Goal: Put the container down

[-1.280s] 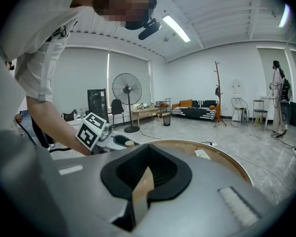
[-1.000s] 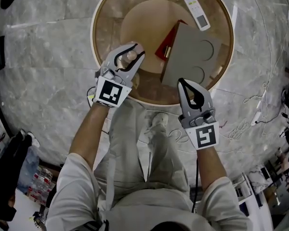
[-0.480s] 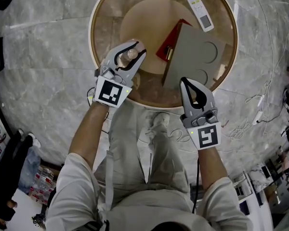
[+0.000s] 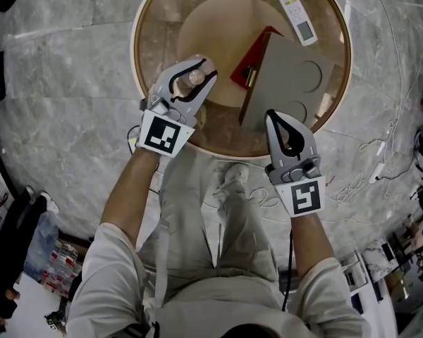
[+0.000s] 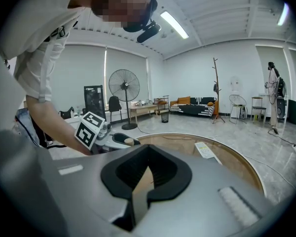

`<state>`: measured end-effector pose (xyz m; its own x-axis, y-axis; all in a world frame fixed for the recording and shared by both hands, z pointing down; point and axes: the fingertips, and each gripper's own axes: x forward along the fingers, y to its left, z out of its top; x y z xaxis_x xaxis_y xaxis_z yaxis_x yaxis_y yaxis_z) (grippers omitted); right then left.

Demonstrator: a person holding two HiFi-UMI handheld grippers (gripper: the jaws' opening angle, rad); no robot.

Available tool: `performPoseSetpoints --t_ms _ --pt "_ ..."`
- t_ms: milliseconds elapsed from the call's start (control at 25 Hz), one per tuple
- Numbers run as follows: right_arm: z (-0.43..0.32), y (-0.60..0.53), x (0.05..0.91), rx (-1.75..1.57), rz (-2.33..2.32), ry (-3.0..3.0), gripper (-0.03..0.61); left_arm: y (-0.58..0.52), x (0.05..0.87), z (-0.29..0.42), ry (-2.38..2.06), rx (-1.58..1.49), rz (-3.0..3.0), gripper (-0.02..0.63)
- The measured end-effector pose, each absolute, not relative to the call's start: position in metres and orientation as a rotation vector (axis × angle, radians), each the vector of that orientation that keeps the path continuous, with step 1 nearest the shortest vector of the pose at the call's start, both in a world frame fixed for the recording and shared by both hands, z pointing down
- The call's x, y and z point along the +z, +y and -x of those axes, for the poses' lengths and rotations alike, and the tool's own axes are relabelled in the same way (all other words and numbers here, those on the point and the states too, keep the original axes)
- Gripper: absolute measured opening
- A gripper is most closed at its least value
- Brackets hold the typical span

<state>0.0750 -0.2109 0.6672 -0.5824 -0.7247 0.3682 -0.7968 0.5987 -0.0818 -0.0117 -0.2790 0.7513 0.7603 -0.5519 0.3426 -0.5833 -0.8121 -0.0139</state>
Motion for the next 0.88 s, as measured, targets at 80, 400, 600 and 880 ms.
performPoseSetpoints --t_ms 80,400,600,880 --pt "-0.074 -0.211 0.668 0.343 -1.24 -2.533 0.005 -0.279 0.751 0.012 -0.925 0.508 -2.861 0.127" --pt "-0.072 -0.212 0.666 0.334 -1.238 -2.539 0.005 -0.279 0.752 0.012 -0.914 0.508 -2.866 0.129" --pt "-0.075 -0.211 0.664 0.323 -1.243 -2.541 0.005 -0.278 0.749 0.012 -0.919 0.482 -2.866 0.137" --pt "-0.075 -0.208 0.657 0.307 -1.249 -2.552 0.005 -0.278 0.735 0.016 -0.962 0.438 -2.855 0.206"
